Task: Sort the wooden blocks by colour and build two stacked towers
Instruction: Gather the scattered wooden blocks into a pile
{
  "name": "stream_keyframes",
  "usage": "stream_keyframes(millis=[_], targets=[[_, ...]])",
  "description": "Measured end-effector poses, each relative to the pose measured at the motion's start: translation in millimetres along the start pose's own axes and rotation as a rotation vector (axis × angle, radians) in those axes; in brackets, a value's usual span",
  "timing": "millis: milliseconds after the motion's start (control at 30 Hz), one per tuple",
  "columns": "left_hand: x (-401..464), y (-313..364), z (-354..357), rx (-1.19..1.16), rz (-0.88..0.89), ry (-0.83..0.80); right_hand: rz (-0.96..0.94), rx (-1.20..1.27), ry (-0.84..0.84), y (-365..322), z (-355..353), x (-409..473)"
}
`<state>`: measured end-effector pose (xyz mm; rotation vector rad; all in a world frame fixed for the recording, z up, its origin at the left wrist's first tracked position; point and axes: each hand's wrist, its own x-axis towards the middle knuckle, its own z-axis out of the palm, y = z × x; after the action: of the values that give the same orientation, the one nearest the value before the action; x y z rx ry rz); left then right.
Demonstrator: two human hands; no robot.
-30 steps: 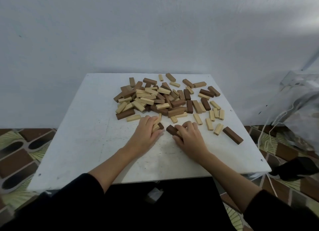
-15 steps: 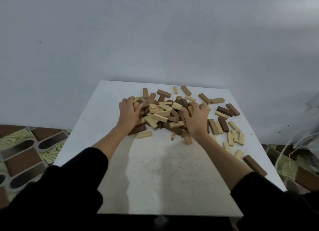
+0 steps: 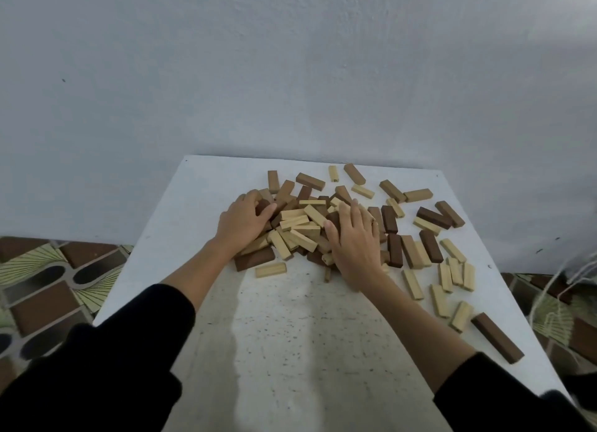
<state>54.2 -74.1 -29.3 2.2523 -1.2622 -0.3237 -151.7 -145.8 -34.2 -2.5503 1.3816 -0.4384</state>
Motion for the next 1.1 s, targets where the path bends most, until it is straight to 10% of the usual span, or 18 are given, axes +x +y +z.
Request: stream_keyframes(millis=[500, 767, 1100], targets=[[-6.9, 38.8, -13.4, 0.002, 0.061, 0.018, 0.198, 0.017, 0.076, 70.4, -44.3, -22.2], [-20.2, 124.8, 25.4, -0.08, 0.464, -0.079, 0.43, -0.036, -0.041, 133.1, -80.6, -48.2], [-21.9, 206.7, 99.6, 0.393, 0.814, -0.425, 0.391, -0.074, -0.16, 158.9, -75.0, -45.4]])
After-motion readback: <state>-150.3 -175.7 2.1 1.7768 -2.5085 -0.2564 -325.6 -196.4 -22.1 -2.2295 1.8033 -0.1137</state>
